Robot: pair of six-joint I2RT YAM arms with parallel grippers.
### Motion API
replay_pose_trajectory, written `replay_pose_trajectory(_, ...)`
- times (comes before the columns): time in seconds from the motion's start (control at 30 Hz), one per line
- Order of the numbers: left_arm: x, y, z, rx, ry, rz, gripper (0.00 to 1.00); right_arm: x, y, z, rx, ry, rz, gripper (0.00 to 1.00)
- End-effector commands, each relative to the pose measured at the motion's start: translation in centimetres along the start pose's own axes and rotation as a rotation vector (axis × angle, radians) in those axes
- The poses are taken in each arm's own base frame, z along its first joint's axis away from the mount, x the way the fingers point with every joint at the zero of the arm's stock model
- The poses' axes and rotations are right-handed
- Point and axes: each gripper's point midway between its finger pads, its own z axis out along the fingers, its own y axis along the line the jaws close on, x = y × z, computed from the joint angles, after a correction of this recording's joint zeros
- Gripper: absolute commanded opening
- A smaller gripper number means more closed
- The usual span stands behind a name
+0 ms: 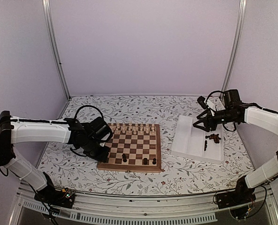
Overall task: Set up the chess pieces on the board
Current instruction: Place the chess piece on the chessboard.
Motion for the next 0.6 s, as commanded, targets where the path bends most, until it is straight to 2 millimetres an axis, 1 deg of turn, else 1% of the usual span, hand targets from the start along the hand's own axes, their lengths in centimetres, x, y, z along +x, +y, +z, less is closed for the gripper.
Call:
replay_pose_trajectory(0.0,-0.97,0.18,-0.06,-0.007,-0.021,-0.020,0.20,-0.72,0.15,-0.09,-0.024,-0.015,-0.009,0.64)
replay_pose_trajectory(0.43,-1.19,0.24,-0.16,-0.010,-0.036,-0.030,0.19,-0.70,0.33,-0.07,-0.034,-0.014,-0.007,0.66)
replay_pose_trajectory(0.5,-1.22,0.32,-0.14,-0.013,-0.038,-0.032,0.20,-0.72,0.35,-0.10,-0.034,-0.015,-0.009,0.66)
replay_pose_trajectory(0.57,-1.28,0.35,-0.21,-0.015,-0.041,-0.034,0.23,-0.76,0.38,-0.10,-0.036,-0.016,-0.008,0.66)
